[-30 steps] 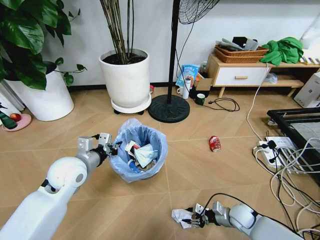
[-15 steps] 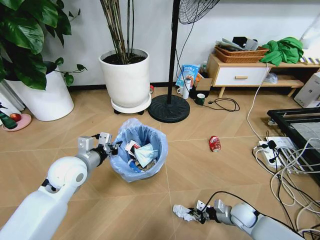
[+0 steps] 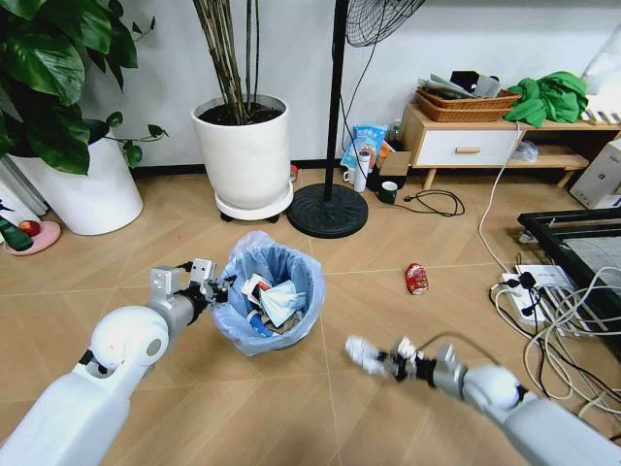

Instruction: Pick up the trash bin and place the garbage on the floor into it.

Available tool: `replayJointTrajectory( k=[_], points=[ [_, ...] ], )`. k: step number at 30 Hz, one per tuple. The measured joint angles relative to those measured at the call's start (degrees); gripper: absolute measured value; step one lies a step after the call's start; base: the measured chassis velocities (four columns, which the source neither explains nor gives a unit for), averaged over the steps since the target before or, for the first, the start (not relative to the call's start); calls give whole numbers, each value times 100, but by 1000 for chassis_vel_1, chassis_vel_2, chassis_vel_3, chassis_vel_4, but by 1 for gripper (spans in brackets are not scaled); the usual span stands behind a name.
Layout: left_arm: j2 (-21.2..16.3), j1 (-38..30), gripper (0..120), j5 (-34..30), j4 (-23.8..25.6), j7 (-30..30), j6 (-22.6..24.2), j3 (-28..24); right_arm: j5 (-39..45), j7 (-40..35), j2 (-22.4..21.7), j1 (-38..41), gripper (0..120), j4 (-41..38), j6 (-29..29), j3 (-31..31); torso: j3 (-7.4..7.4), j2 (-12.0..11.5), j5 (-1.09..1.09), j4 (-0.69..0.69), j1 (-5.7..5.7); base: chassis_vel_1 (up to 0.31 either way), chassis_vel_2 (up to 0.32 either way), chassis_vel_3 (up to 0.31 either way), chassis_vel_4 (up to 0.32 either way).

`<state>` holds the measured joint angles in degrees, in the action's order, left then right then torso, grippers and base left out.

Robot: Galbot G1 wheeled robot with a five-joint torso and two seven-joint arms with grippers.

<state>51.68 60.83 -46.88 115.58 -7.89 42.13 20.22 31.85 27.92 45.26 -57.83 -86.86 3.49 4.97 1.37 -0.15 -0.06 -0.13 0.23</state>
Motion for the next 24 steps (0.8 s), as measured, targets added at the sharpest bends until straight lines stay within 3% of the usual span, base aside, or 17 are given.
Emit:
replayJointTrajectory(
  k=[7,11,19,24],
  points=[
    [-34,3,0,-17,-16,4,0,-12,608,-321,-17,577,0,-628,205,616,0,1,2,-1,0,0,0,0,0],
    [-43,-4,0,-18,-40,13,0,-46,951,-477,-75,960,0,-1156,331,616,0,1,1,-1,0,0,0,0,0],
    [-23,-122,0,-14,-137,84,0,-192,1571,-756,-127,1813,0,-2169,706,69,-1,1,-3,0,0,0,0,0,0],
    [5,-211,0,-1,-191,129,0,-311,1682,-811,-112,2328,0,-2558,793,-1024,0,1,0,0,0,0,0,0,0]
  ],
)
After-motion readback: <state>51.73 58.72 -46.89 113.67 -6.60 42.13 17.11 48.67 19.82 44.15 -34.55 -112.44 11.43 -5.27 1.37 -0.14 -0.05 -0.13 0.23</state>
